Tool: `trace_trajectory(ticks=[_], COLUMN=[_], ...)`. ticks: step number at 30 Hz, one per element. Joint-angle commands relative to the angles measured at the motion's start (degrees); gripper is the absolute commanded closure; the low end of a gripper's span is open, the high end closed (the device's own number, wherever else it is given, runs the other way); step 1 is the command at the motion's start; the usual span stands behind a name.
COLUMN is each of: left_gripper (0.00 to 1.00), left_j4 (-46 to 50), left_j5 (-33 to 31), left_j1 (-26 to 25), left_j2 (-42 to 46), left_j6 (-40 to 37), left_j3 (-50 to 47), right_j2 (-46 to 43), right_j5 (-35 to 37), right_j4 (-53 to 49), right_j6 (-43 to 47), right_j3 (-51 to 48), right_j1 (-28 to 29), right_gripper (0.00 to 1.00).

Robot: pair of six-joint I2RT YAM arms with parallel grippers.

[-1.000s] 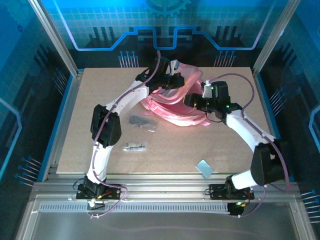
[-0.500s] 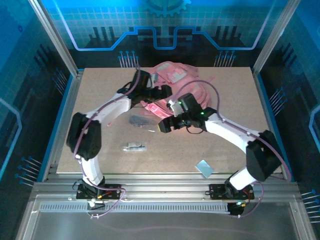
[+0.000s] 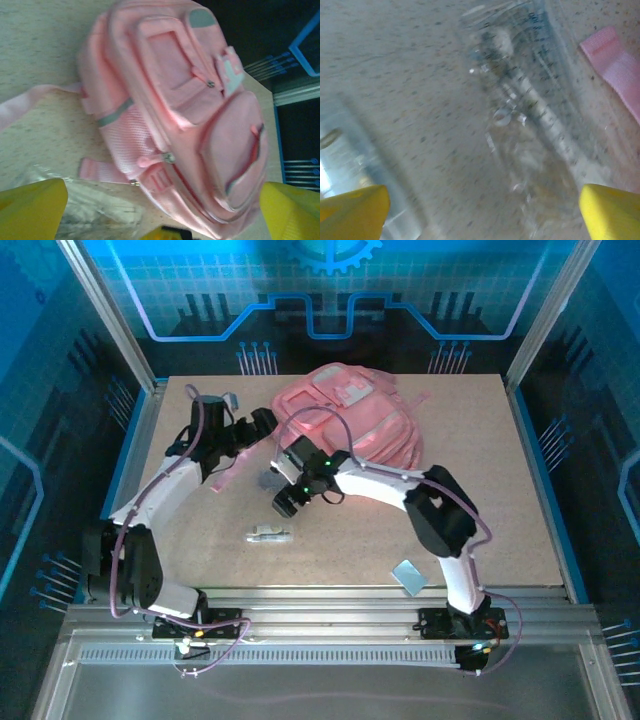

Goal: Pack books, pencil case, and school supplies into a backpack

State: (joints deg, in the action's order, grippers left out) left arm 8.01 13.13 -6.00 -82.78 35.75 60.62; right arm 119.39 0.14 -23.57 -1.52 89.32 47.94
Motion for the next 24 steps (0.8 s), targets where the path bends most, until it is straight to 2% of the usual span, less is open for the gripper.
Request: trace_trajectory(ticks=[1,6,11,16,24], left_gripper=[0.01,0.01,0.01,0.01,0.01], left_j4=[1.2,1.5,1.5,1.6,1.0], left_j5=[1.5,2.0,2.9,3.8,4.2], left_j1=[2.4,3.3,3.5,3.5,3.6], left_j2=[3.6,5.2,5.2,4.9,5.1], left_j6=[-0.2,-0.5,-1.0,-1.4,-0.7], left_j3=[-1.9,-4.1,-4.6,-4.2,-4.1], right_j2=[5.8,15.2,21.7,23.5,23.1], right_j5=[6.0,8.4,9.0,7.9,5.2], right_j4=[-2.6,-8.7,-14.2,-16.7,-16.2], right_j6=[4.3,5.7,7.3,9.2,9.2], right_j3=[7.1,18.8,26.5,26.2,24.1], right_j1=[0.1,0.0,0.2,0.6,0.4], right_gripper=[0.00,0.00,0.00,0.01,0.27])
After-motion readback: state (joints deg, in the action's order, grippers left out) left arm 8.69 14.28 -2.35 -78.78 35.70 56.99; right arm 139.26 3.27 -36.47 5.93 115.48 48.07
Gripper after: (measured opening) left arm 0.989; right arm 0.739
